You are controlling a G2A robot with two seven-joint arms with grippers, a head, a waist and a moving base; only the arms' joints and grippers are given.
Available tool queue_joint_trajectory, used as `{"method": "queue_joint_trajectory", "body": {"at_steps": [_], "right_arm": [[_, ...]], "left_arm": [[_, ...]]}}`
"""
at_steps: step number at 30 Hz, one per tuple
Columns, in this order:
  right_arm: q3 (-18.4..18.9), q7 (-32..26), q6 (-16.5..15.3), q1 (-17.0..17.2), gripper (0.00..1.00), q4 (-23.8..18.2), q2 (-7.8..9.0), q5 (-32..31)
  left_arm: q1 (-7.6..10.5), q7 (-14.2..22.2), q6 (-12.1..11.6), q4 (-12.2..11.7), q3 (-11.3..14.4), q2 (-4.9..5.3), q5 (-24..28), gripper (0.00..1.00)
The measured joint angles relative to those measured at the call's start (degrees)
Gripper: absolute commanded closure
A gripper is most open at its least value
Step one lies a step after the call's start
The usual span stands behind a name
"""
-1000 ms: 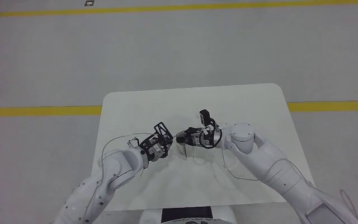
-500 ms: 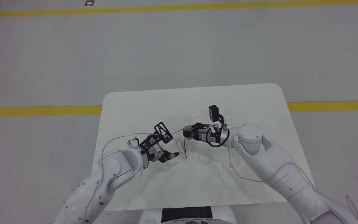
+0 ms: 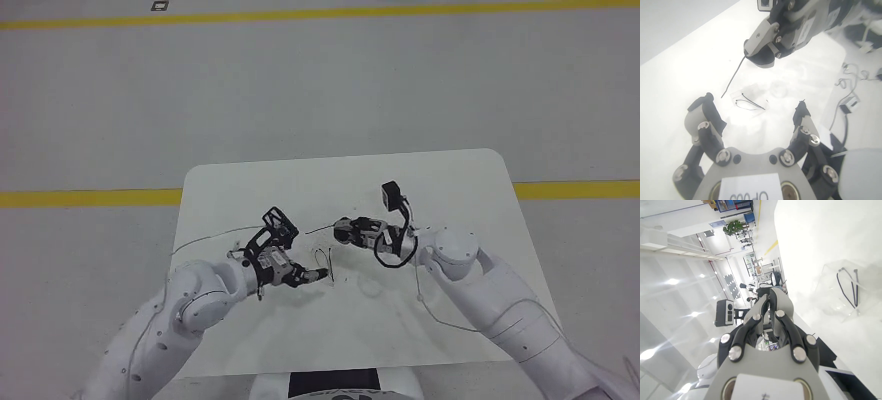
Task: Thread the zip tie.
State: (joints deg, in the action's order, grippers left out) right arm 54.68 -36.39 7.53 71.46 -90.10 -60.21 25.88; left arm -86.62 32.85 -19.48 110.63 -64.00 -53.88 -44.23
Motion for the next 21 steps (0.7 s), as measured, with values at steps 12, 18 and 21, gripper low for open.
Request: {"method": "queue_joint_trajectory", "body": {"at_steps": [12, 18, 21], "right_arm": [[1.15, 2.00, -4.03, 1.59, 1.00, -1.04, 0.23, -2.73], [3.68, 2.72, -9.01, 4.04, 1.00, -2.87, 0.85, -7.37], [4.86, 1.98, -11.68, 5.14, 1.00, -3.50, 1.17, -9.60]], "left_arm": [[1.40, 0.73, 0.20, -2.59, 0.14, 1.55, 6.24, 0.00], [2.83, 1.61, 0.00, -4.93, -0.94, 2.16, 24.95, 0.00], [3.25, 3.97, 0.00, -5.46, -2.06, 2.78, 35.37, 0.00]]}}
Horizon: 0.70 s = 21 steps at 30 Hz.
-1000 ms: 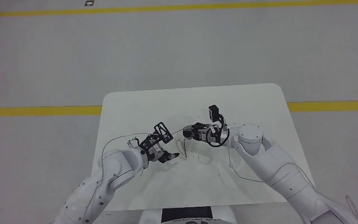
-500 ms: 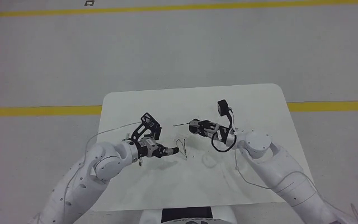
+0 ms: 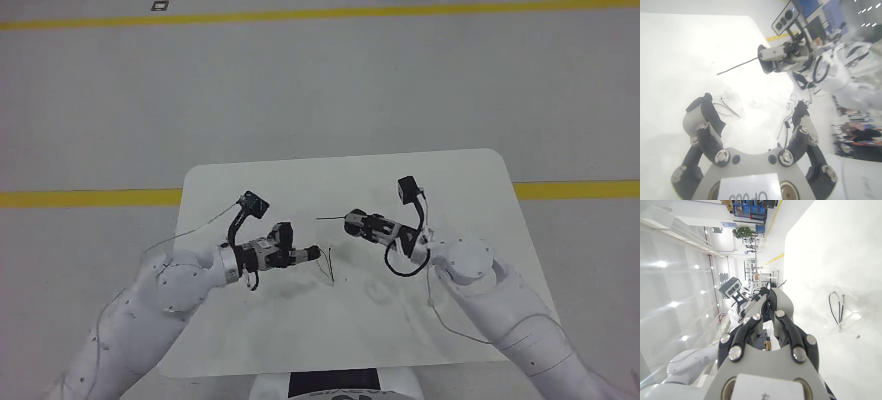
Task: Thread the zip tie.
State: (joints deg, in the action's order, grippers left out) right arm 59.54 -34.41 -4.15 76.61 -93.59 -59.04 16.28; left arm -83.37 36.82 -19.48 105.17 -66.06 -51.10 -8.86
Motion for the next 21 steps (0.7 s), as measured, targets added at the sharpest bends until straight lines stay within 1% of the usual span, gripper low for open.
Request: {"method": "queue_joint_trajectory", "body": {"at_steps": [1, 2, 4, 5, 6, 8, 16, 17, 18, 19, 20, 21], "right_arm": [[0.25, -0.14, -0.87, 0.26, 1.00, -0.18, 0.06, -0.60], [0.51, -0.23, -2.01, 0.60, 1.00, -0.42, 0.10, -1.21], [0.79, -0.13, -3.62, 0.98, 1.00, -0.73, 0.11, -1.90], [0.91, 0.29, -4.76, 1.19, 1.00, -0.92, 0.08, -2.36], [0.96, 0.71, -5.58, 1.35, 1.00, -1.05, 0.03, -2.61], [1.06, 2.03, -7.15, 1.63, 1.00, -1.34, -0.09, -3.24], [1.03, 2.28, -7.55, 1.85, 1.00, -1.45, -0.15, -2.93], [1.04, 1.79, -8.49, 2.13, 1.00, -1.44, -0.23, -1.64], [1.21, 0.89, -9.59, 2.28, 1.00, -1.21, -0.26, -0.27], [1.48, -0.34, -10.83, 2.36, 1.00, -0.81, -0.26, 1.15], [1.92, -2.06, -12.30, 2.38, 1.00, -0.19, -0.23, 2.80], [2.21, -3.28, -13.15, 2.37, 1.00, 0.22, -0.21, 3.87]], "left_arm": [[0.06, 0.91, 0.00, -0.29, -0.28, 0.11, 3.20, 0.00], [0.19, 2.37, 0.00, -0.97, -0.71, 0.19, 7.57, 0.00], [0.53, 5.20, 0.00, -2.64, -1.35, 0.17, 13.41, 0.00], [0.86, 7.02, 0.00, -3.94, -1.71, 0.03, 16.58, 0.00], [1.17, 8.37, 0.00, -4.69, -1.88, -0.11, 18.39, 0.00], [1.79, 10.24, 0.00, -5.65, -2.19, -0.34, 19.62, 0.00], [1.74, 10.03, 0.06, -5.70, -2.04, -0.39, 19.24, 0.00], [1.66, 10.19, 0.06, -6.05, -1.51, -0.55, 20.68, 0.00], [1.85, 11.20, 0.04, -6.63, -1.09, -0.70, 22.94, 0.00], [2.30, 12.97, 0.01, -7.47, -0.87, -0.83, 25.99, 0.00], [3.02, 15.64, 0.00, -8.85, -0.87, -1.00, 30.17, 0.00], [3.50, 17.55, 0.00, -9.89, -0.94, -1.13, 32.82, 0.00]]}}
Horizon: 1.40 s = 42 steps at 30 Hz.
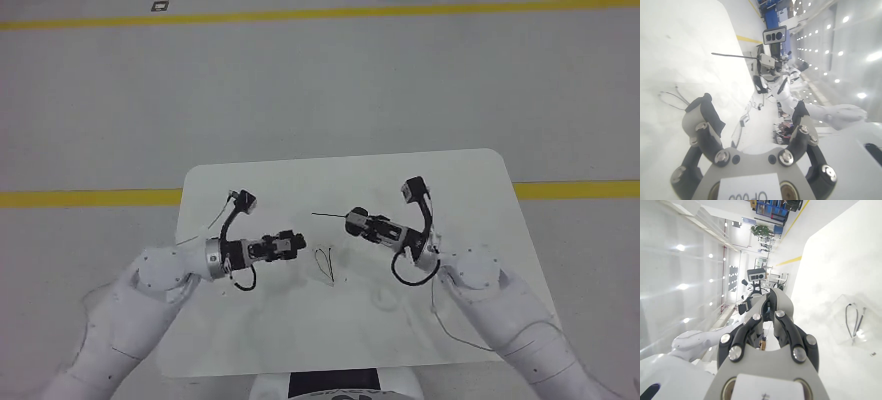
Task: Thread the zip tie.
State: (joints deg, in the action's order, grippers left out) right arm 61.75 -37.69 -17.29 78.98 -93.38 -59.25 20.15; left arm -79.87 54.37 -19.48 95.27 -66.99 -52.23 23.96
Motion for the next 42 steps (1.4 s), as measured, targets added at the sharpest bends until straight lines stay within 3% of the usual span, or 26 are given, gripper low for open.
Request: {"method": "queue_joint_trajectory", "body": {"at_steps": [2, 6, 19, 21, 26, 29, 35, 38, 42], "right_arm": [[0.39, -2.39, -1.06, -0.17, 1.00, 0.78, 0.01, 1.80], [0.10, -5.79, -1.91, -1.06, 1.00, 1.39, -0.09, 2.05], [-0.54, -6.16, -2.18, -1.48, 1.00, 0.15, -0.42, 0.92], [-0.78, -8.25, -2.18, -1.34, 1.00, -0.63, -0.66, 3.96], [-0.50, -15.17, -2.19, -2.05, 1.00, -0.38, -1.44, 9.53], [-1.05, -17.74, -2.19, -2.78, 1.00, 0.21, -2.14, 11.41], [-3.50, -21.48, -2.19, -4.96, 1.00, 1.99, -3.86, 13.66], [-4.65, -23.11, -2.19, -5.91, 1.00, 3.22, -4.67, 14.40], [-4.98, -23.99, -2.19, -6.38, 1.00, 4.35, -5.12, 14.68]], "left_arm": [[0.87, 3.57, 0.00, -2.24, -0.18, -0.40, 4.24, 0.00], [1.93, 7.36, 0.00, -5.12, -0.59, -1.36, 8.85, 0.00], [1.91, 6.50, 0.20, -5.88, -0.51, -1.50, 10.42, 0.00], [2.24, 9.34, 0.02, -7.02, -0.26, -1.59, 13.28, 0.00], [3.63, 20.90, 0.00, -9.64, -0.55, -2.14, 22.07, 0.00], [4.41, 25.24, 0.00, -11.57, -0.24, -2.73, 25.15, 0.00], [7.45, 25.26, 0.00, -13.89, 3.82, -3.31, 24.84, 0.00], [8.93, 25.26, 0.00, -13.78, 4.73, -3.38, 24.66, 0.00], [8.99, 25.27, 0.00, -13.70, 4.66, -3.37, 24.44, 0.00]]}}
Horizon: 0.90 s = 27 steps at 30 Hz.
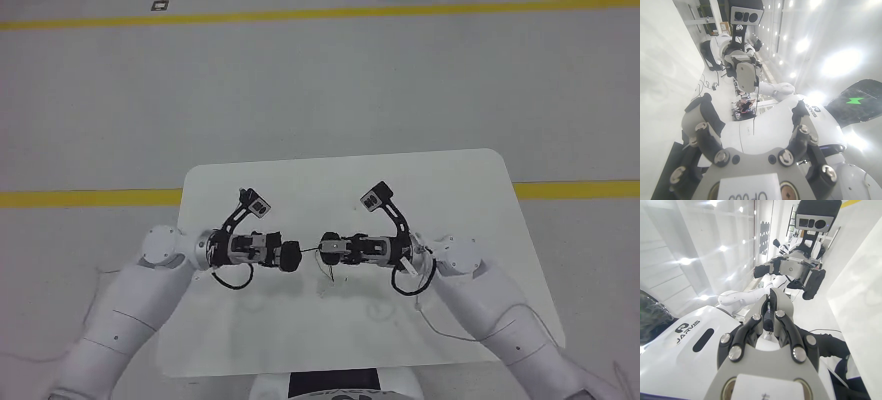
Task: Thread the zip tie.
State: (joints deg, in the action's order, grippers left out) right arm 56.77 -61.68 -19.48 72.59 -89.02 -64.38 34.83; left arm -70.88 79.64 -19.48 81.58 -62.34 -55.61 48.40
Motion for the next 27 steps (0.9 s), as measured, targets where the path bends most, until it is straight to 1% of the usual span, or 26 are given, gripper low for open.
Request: {"method": "queue_joint_trajectory", "body": {"at_steps": [3, 5, 8, 12, 14, 19, 23, 27], "right_arm": [[0.03, 0.03, 0.00, 0.02, 1.00, -0.04, 0.02, 0.00], [-0.02, 0.30, 0.09, 0.12, 1.00, -0.22, 0.00, -0.15], [-0.50, 2.76, 0.48, 0.64, 1.00, -1.33, -0.17, -1.17], [-1.17, 4.48, 0.89, 0.64, 1.00, -1.33, -0.45, -1.60], [-1.29, 5.06, 0.53, 0.59, 1.00, -1.28, -0.57, -1.55], [-1.28, 5.16, 0.32, 0.59, 1.00, -1.30, -0.59, -1.54], [-1.75, 6.28, 1.09, 1.25, 1.00, -2.16, -0.69, -2.34], [-1.80, 6.03, 1.32, 1.34, 1.00, -2.47, -0.73, -2.68]], "left_arm": [[-0.07, -0.23, 0.21, 0.07, 0.09, -0.02, -0.01, 0.00], [-0.09, -1.08, 1.59, 0.34, 0.55, -0.09, -0.16, 0.00], [0.26, 0.00, 2.94, 0.44, 1.32, -0.11, 1.20, 0.00], [0.69, 0.01, 2.96, 0.36, 2.17, 0.34, 0.78, 0.00], [0.85, 0.00, 2.62, 0.56, 2.48, 0.52, 0.19, 0.00], [0.85, 0.00, 2.58, 0.58, 2.50, 0.52, 0.14, 0.00], [0.36, -2.37, 3.11, 1.66, 2.63, 0.46, -0.22, 0.00], [0.18, -1.93, 3.32, 1.85, 2.50, 0.50, 0.10, 0.00]]}}
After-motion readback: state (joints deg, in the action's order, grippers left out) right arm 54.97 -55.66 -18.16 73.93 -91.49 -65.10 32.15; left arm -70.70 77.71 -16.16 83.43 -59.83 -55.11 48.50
